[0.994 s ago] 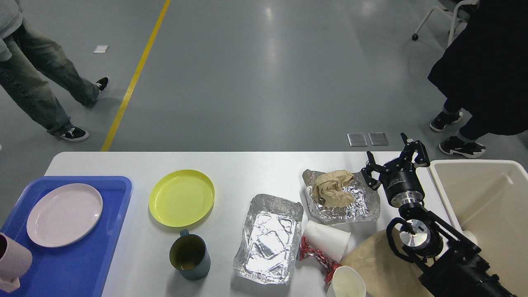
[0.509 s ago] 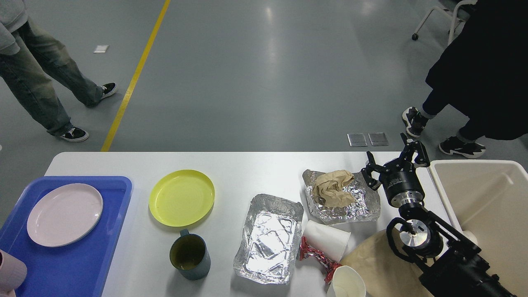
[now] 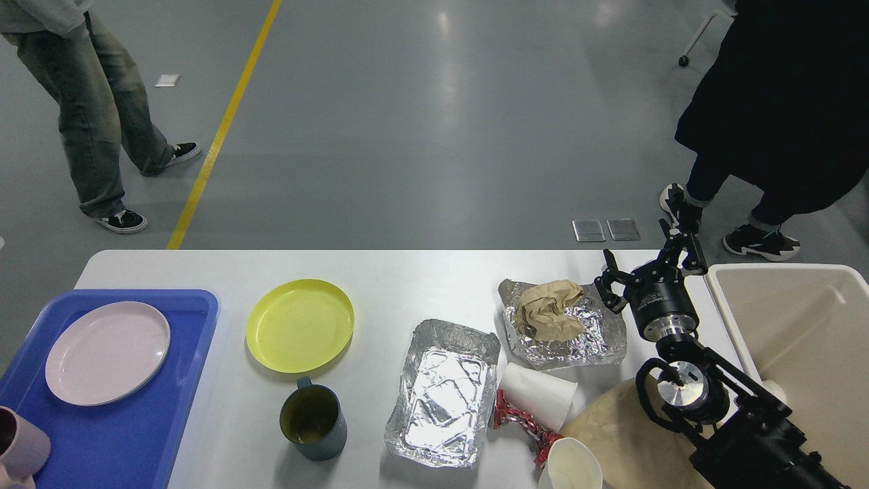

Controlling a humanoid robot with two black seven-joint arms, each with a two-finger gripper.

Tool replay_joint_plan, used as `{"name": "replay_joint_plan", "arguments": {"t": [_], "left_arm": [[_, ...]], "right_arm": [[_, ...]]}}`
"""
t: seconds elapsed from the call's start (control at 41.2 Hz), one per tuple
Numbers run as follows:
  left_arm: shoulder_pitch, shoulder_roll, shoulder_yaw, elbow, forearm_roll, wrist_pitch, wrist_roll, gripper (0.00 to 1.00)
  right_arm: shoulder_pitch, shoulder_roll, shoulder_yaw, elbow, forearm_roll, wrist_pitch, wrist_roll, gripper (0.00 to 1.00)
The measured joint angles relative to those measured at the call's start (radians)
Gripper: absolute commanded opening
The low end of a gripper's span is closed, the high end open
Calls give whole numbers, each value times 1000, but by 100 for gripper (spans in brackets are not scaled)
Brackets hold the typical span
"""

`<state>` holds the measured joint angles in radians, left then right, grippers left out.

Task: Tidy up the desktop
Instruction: 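Release the mug and raise the left gripper away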

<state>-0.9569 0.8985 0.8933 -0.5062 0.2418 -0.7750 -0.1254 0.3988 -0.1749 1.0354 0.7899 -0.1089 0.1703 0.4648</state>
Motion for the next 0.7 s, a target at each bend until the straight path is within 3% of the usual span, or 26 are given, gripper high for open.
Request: {"name": "replay_joint_plan", "arguments": {"t": [0.024, 0.194, 0.291, 0.437, 0.558, 0.703], "left_arm": [[0, 0, 0, 0, -7, 11, 0, 76], [20, 0, -2, 0, -36, 67, 1, 83], [25, 1, -2, -2, -38, 72, 3, 94], [2, 9, 11, -33, -38, 56, 8, 96], [-92, 41, 75, -62, -35, 28, 17, 96], [-306, 59, 240, -110, -35, -6, 21, 96]], "right_arm": [[0, 0, 0, 0, 0, 0, 0, 100], [0, 0, 0, 0, 0, 0, 0, 100], [0, 0, 0, 0, 0, 0, 0, 100], [0, 0, 0, 0, 0, 0, 0, 100], [0, 0, 0, 0, 0, 0, 0, 100], [0, 0, 0, 0, 0, 0, 0, 100]]}}
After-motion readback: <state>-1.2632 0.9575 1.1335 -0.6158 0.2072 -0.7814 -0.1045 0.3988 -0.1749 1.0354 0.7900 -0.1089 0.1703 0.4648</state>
